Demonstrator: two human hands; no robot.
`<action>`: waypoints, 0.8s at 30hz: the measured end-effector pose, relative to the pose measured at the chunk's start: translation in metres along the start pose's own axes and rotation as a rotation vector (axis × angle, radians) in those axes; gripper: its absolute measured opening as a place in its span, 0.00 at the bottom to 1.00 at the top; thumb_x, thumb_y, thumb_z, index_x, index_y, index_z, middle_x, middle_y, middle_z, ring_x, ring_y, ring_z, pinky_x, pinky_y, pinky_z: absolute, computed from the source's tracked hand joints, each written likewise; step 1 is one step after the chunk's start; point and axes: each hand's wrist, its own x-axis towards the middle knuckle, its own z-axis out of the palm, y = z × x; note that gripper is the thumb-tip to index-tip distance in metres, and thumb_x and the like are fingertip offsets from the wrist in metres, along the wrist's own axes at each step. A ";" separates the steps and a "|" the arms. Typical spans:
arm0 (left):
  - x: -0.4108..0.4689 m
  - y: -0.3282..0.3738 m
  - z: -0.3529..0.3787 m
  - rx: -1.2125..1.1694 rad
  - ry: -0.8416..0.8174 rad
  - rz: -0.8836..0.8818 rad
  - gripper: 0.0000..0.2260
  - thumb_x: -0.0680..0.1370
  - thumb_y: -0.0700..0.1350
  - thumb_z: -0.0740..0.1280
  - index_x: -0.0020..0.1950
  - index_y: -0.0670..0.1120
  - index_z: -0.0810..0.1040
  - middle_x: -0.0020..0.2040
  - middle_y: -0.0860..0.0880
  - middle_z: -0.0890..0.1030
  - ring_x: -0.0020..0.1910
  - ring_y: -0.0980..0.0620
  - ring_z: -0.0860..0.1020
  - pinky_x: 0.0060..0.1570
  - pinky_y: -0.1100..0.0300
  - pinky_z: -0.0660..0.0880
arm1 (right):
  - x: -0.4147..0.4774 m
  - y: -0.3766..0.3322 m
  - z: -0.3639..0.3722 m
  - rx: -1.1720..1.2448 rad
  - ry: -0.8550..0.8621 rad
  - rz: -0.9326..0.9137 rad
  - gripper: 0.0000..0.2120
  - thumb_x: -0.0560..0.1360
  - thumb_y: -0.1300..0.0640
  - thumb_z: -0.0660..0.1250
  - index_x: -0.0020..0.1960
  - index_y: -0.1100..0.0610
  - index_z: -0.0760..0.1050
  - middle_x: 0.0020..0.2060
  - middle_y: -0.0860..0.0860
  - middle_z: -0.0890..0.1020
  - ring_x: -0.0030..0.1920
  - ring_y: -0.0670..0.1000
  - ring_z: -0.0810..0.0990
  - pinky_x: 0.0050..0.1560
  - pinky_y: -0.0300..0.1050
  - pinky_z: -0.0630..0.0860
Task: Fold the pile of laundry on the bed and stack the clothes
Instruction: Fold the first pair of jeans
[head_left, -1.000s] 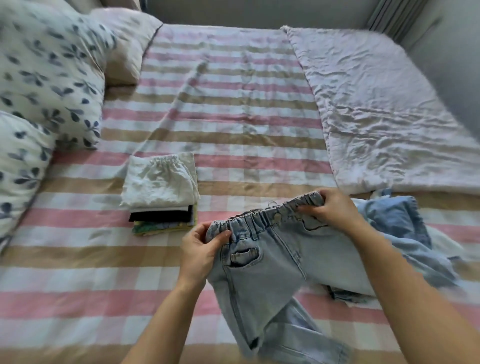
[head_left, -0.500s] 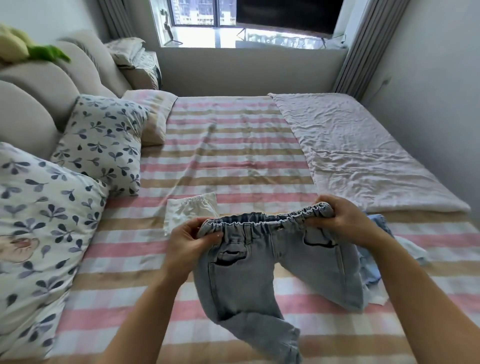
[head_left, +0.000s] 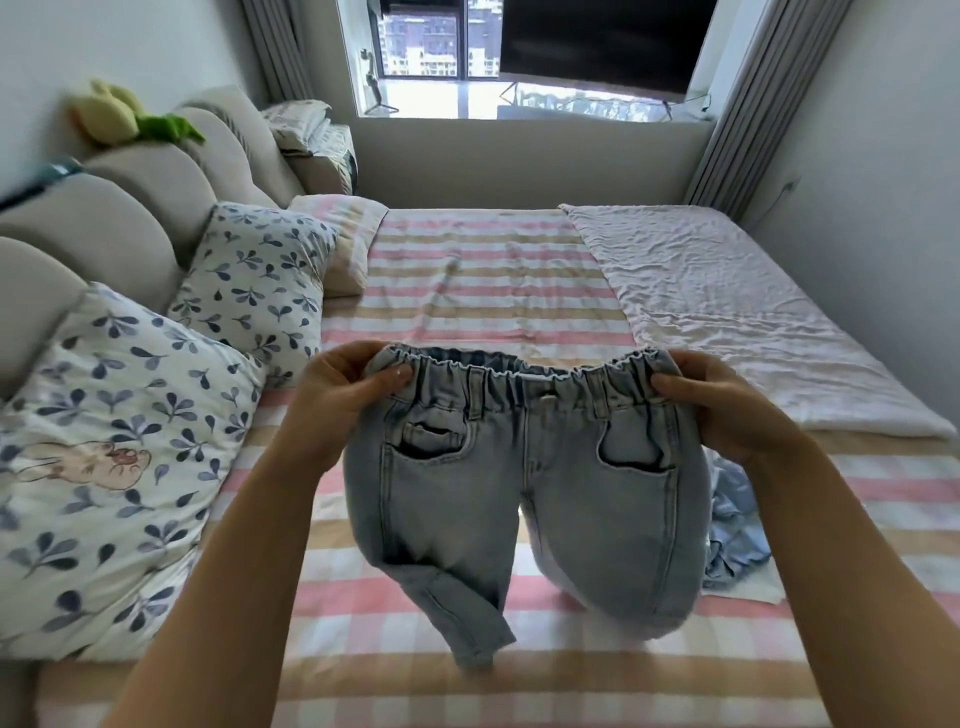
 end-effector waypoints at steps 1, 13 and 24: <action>0.001 0.007 -0.001 0.005 0.001 0.011 0.06 0.66 0.40 0.69 0.40 0.47 0.84 0.35 0.52 0.84 0.35 0.56 0.81 0.37 0.66 0.77 | 0.002 -0.005 0.003 0.034 0.017 -0.007 0.11 0.67 0.62 0.64 0.43 0.54 0.84 0.38 0.51 0.85 0.39 0.48 0.84 0.38 0.39 0.79; -0.004 0.001 0.064 0.161 0.491 0.074 0.07 0.72 0.40 0.72 0.47 0.43 0.76 0.44 0.45 0.81 0.43 0.48 0.80 0.45 0.58 0.77 | 0.034 0.002 0.088 -0.310 0.655 -0.245 0.06 0.69 0.57 0.73 0.39 0.55 0.76 0.34 0.49 0.80 0.36 0.49 0.79 0.38 0.41 0.74; -0.035 -0.009 0.103 0.054 0.485 0.056 0.06 0.73 0.37 0.70 0.44 0.46 0.75 0.41 0.46 0.81 0.40 0.49 0.80 0.38 0.60 0.77 | 0.018 0.026 0.137 -0.432 0.626 -0.305 0.08 0.69 0.56 0.73 0.43 0.57 0.76 0.41 0.53 0.82 0.41 0.49 0.81 0.40 0.43 0.77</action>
